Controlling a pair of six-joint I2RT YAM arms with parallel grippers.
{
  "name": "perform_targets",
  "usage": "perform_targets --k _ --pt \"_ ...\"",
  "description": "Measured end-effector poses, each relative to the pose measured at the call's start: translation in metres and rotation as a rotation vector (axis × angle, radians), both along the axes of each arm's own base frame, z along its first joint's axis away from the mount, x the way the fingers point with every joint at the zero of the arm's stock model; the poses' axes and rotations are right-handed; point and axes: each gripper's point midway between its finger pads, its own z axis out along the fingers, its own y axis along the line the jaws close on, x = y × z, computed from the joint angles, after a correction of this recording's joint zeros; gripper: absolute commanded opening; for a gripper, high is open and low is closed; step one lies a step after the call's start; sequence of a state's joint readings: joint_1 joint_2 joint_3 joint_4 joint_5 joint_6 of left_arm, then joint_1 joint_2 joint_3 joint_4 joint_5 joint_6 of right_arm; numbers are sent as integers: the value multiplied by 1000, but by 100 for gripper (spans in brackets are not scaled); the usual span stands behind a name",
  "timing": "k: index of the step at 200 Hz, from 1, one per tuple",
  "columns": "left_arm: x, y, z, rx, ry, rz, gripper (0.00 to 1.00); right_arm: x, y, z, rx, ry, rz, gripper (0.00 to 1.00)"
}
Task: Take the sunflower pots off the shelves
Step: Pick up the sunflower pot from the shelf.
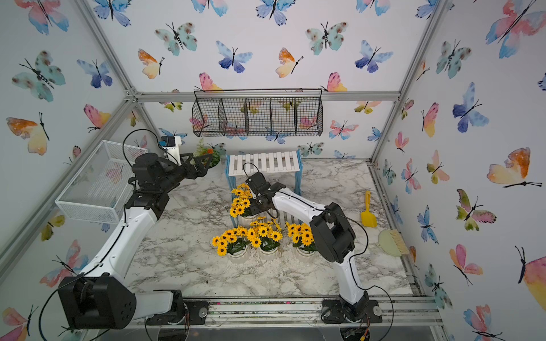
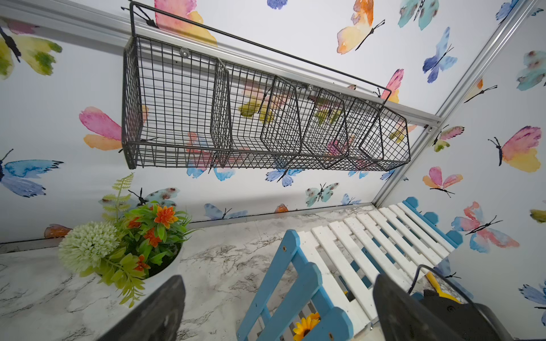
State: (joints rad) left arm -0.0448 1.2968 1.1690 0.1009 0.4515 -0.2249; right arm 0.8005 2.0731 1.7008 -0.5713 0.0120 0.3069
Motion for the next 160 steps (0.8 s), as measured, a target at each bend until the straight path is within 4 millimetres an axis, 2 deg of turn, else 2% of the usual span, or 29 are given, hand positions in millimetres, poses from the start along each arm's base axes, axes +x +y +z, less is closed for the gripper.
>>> perform_targets --k 33,71,140,160 --pt "-1 0 1 0 -3 0 98 -4 -6 8 -16 -1 0 2" --pt "-2 0 3 -1 -8 0 98 -5 -12 30 -7 -33 -4 2" --pt "-2 0 3 -4 -6 0 98 -16 -27 32 -62 -11 5 2" --pt "-2 0 3 -4 -6 0 98 -18 -30 42 -57 -27 13 2"
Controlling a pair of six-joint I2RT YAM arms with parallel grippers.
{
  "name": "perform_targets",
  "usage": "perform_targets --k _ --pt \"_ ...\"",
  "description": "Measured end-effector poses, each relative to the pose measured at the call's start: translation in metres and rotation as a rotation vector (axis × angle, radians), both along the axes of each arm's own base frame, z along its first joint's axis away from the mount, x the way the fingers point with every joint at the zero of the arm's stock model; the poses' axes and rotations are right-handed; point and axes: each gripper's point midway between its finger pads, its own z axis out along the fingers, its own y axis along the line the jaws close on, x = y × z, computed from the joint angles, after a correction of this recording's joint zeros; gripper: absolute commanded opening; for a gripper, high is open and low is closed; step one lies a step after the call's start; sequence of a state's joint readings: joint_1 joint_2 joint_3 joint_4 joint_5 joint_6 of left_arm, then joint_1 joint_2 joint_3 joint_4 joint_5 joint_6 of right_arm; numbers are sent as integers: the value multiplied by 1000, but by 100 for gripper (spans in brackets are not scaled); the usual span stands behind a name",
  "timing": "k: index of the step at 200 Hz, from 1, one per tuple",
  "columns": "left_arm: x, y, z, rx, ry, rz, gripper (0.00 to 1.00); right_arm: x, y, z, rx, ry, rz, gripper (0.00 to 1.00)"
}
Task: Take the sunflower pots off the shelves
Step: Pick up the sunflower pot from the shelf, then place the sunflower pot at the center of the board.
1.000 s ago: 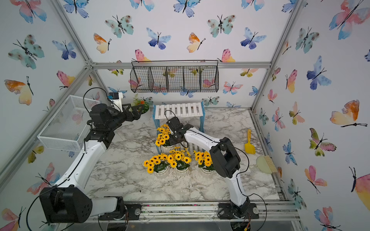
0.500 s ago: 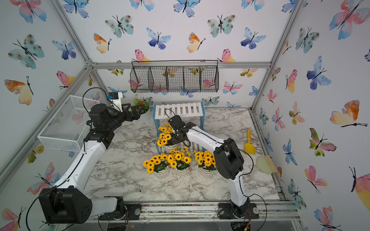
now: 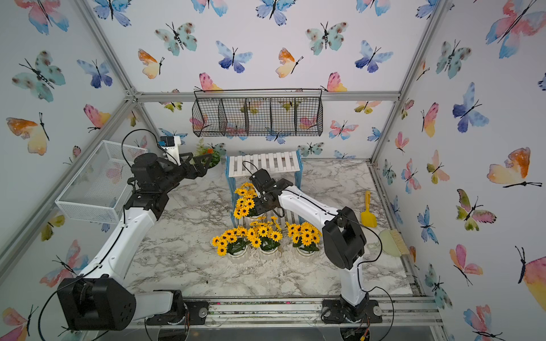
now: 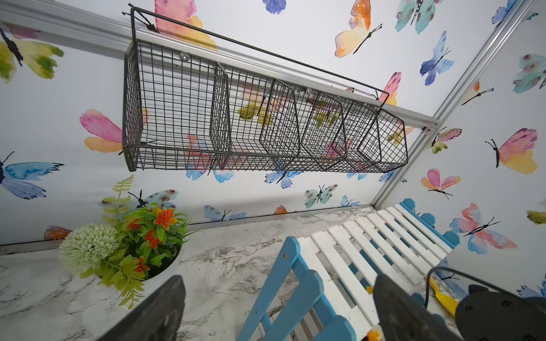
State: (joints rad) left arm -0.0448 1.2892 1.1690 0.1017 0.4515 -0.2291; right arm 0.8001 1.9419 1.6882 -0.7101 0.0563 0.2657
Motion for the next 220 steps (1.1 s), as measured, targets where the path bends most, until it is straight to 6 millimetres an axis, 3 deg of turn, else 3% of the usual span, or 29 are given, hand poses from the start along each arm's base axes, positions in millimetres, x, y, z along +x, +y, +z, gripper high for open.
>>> perform_targets --k 25,80,151,220 --pt "0 0 0 0 0 0 98 -3 -3 11 15 -17 3 2" --pt "-3 -5 3 -7 -8 -32 98 -13 -11 -9 0 7 7 2" --pt "-4 -7 5 -18 -13 -46 98 -22 -20 -9 18 -9 4 2" --pt "-3 -6 4 -19 -12 -45 98 -32 -31 26 77 -65 2 2"
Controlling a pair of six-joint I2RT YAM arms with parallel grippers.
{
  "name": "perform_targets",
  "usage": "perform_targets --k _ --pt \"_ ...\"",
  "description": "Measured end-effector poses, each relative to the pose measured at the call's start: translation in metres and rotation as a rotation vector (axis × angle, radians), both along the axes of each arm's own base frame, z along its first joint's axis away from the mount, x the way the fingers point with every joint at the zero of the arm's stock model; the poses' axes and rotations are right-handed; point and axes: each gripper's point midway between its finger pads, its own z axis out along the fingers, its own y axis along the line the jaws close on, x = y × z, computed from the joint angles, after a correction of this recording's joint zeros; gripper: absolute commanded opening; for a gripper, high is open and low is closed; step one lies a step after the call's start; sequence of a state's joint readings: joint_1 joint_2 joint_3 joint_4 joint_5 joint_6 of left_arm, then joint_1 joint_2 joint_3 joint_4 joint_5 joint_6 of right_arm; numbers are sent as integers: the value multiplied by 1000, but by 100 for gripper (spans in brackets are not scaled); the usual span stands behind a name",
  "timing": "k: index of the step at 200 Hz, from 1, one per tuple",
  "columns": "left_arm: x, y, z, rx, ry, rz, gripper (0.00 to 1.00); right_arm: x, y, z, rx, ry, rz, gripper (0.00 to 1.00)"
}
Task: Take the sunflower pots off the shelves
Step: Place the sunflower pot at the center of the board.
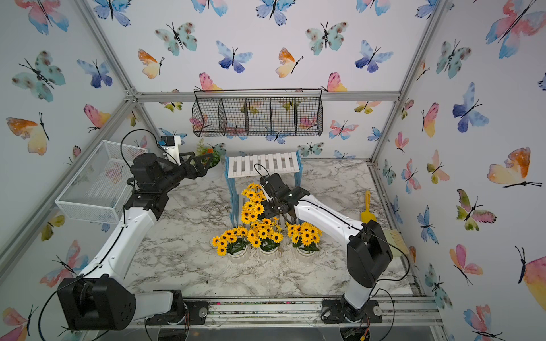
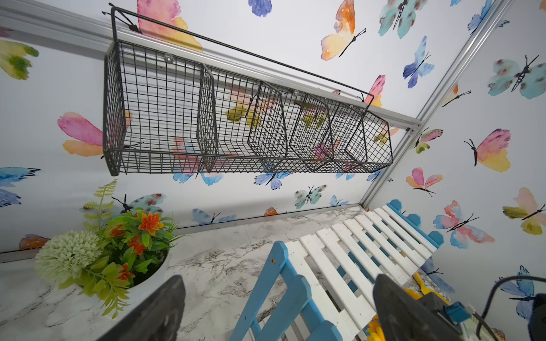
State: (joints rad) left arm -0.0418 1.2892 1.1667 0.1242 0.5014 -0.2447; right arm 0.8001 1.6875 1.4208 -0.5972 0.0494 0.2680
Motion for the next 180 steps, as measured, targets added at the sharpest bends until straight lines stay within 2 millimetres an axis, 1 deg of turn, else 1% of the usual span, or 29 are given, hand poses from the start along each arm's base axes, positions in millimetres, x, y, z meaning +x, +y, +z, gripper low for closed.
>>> perform_targets --k 33,77,113,145,180 --pt "0 0 0 0 0 1 98 -4 -5 8 8 -12 -3 2" --pt "0 0 0 0 1 0 98 -3 -17 29 -11 -53 -32 2" --pt "0 0 0 0 1 0 98 4 -30 61 3 -99 -67 2" --pt "-1 1 2 0 -4 0 98 10 -52 90 27 -132 -115 2" --pt "-4 1 5 0 -13 1 98 12 -76 119 38 -168 -153 2"
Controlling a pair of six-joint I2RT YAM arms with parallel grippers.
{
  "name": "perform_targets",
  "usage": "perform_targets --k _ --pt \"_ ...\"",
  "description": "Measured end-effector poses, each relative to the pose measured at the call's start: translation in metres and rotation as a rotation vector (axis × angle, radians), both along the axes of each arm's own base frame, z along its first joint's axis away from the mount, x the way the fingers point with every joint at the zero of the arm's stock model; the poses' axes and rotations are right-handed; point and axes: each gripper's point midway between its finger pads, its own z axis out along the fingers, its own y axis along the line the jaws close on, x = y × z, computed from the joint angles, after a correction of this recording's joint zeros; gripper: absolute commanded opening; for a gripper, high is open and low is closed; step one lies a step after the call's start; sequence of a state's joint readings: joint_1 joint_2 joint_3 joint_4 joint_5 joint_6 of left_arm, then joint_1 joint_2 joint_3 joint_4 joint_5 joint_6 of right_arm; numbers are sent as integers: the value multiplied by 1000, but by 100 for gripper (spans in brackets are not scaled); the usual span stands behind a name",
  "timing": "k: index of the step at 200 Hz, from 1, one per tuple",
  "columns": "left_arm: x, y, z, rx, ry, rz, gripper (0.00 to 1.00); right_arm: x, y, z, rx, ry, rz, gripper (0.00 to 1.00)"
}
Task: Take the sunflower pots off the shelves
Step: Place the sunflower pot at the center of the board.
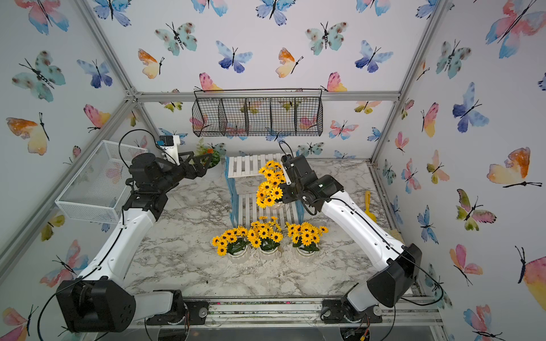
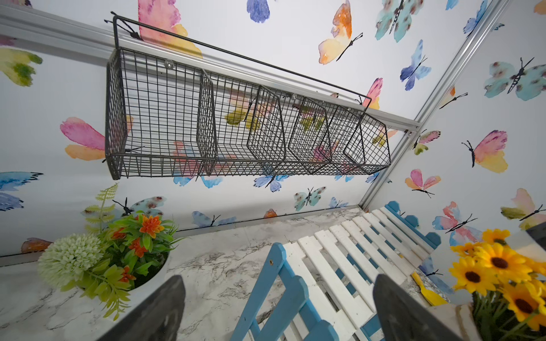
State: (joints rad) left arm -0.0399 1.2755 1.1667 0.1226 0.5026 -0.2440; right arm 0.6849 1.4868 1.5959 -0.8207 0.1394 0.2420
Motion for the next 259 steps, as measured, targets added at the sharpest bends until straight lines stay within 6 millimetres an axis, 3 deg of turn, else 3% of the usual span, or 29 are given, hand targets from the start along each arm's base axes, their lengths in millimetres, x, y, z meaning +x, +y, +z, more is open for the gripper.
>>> perform_targets --k 46,77,112,147,181,259 --pt "0 1 1 0 -2 1 98 6 -40 34 18 -49 -77 2" --pt "0 1 1 0 -2 1 98 21 -97 38 -2 -46 -204 2" --pt "-2 4 -1 2 -1 8 98 33 -154 28 -25 -10 -328 2" --pt "-3 5 -2 8 -5 11 98 34 -182 1 -25 64 -378 2" --pt "-4 4 -1 9 -10 1 98 35 -195 -38 -22 139 -407 2" --pt "-4 3 -1 9 -11 -3 98 45 -190 -122 -36 287 -396 2"
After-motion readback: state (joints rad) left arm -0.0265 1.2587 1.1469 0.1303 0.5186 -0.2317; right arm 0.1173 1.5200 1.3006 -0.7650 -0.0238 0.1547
